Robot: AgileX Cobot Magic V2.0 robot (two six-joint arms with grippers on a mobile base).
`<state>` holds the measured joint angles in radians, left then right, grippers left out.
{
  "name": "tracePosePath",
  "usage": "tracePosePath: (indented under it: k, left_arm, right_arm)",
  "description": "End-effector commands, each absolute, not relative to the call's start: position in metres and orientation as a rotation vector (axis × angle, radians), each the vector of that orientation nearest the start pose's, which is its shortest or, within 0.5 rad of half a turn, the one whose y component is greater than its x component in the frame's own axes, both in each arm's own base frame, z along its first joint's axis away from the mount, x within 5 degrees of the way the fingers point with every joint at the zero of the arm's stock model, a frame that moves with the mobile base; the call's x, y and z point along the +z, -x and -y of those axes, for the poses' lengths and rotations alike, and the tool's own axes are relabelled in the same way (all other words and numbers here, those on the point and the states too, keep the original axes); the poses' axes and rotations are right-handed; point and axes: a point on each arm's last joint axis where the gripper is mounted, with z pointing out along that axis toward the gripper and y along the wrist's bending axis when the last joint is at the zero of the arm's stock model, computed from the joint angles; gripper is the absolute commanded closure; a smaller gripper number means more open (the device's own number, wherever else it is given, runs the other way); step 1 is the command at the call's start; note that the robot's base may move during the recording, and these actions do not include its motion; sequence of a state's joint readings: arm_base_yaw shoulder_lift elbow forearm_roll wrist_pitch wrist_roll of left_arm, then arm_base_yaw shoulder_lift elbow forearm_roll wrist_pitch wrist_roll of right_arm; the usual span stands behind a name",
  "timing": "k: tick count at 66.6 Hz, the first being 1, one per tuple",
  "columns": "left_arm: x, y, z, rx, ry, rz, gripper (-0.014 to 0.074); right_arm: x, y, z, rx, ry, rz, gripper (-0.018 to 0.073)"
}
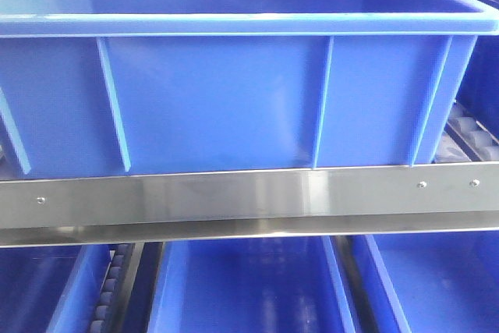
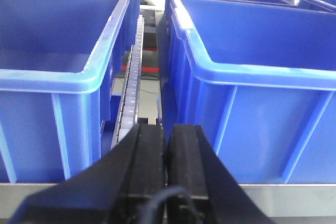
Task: Grab silver tray and place in blue box
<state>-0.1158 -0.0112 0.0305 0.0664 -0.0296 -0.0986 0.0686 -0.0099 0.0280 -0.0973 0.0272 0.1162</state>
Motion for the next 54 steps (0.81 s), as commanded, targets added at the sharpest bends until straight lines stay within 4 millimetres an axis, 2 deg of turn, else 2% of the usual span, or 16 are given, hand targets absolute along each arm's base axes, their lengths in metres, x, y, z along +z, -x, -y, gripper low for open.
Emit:
tracePosePath:
  k: [1, 54]
  left_arm:
    - [0.2096, -0.0542, 0.0068, -0.135, -0.054, -1.380, 0.0603]
    - [0.2096, -0.0542, 0.0068, -0.133, -0.055, -1.380, 0.0603]
  right_arm:
    - [0.2173, -0.0530, -0.0038, 0.067, 0.039, -1.398, 0.0507]
    - [0.2173, -0.0530, -0.0038, 0.067, 0.039, -1.398, 0.0507]
